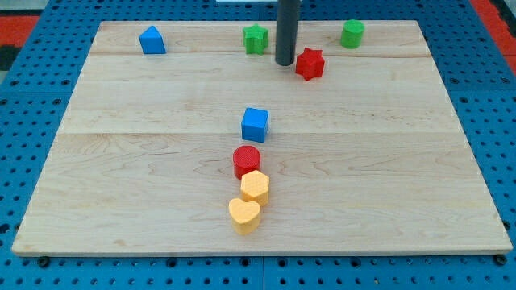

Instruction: Place your arm below the green star

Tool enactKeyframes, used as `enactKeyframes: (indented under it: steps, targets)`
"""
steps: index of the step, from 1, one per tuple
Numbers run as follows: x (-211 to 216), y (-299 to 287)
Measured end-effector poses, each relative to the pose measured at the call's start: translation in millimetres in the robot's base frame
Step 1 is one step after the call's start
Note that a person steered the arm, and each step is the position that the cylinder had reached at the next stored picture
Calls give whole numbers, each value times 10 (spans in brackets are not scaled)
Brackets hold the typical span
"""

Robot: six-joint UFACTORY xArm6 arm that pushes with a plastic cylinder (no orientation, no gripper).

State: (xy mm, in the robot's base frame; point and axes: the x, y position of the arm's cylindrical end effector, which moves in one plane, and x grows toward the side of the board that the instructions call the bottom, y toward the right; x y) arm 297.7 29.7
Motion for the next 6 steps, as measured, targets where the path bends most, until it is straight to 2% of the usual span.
enactKeyframes:
  steps: [2,3,5,6]
  targets:
    - [-57,-560]
    - [10,-584]
    - [148,-302]
    - [184,74]
